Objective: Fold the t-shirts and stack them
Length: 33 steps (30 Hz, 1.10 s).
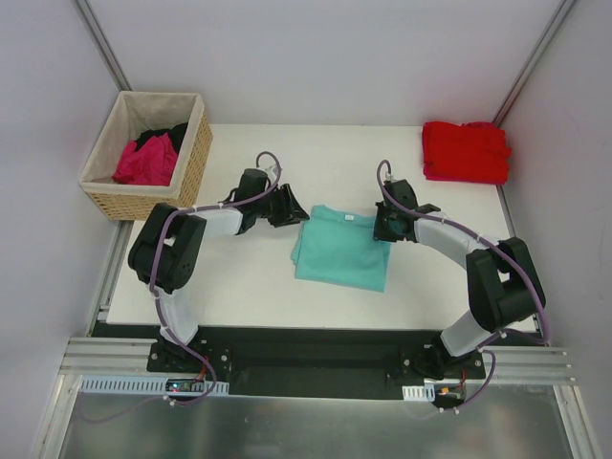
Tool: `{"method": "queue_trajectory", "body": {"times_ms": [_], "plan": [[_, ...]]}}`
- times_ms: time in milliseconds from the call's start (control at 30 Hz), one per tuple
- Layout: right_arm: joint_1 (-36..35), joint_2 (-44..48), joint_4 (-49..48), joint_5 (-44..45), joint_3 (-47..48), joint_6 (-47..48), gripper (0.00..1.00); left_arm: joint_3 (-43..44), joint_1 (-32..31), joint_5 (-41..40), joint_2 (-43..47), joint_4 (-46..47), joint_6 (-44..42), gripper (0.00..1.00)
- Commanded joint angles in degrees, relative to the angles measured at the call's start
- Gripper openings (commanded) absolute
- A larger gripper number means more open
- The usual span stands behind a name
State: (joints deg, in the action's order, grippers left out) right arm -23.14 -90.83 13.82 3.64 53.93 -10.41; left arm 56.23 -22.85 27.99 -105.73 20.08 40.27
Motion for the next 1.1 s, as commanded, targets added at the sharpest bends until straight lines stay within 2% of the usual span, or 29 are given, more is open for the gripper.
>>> {"method": "queue_trajectory", "body": {"times_ms": [0,467,567,733,1067], "plan": [[-0.51,1.62,-0.82,-0.30,0.30,-0.13,0.01,3.45,-0.09,0.75,-1.31,1.45,0.15,0.39],[-0.42,2.14,-0.73,0.05,-0.05,0.04,0.01,4.51,-1.05,2.16,-5.97,5.59,2.27,0.29],[-0.42,2.32,-0.64,0.40,-0.41,0.04,0.01,4.86,-1.49,2.51,-7.03,6.55,2.79,0.23],[-0.51,2.50,-0.29,0.84,-0.58,0.04,0.01,5.47,-2.11,3.21,-8.08,7.70,3.76,0.00],[-0.42,7.41,2.52,5.06,-0.76,0.22,0.01,6.00,-2.72,4.44,-2.47,6.91,4.73,0.00]]}}
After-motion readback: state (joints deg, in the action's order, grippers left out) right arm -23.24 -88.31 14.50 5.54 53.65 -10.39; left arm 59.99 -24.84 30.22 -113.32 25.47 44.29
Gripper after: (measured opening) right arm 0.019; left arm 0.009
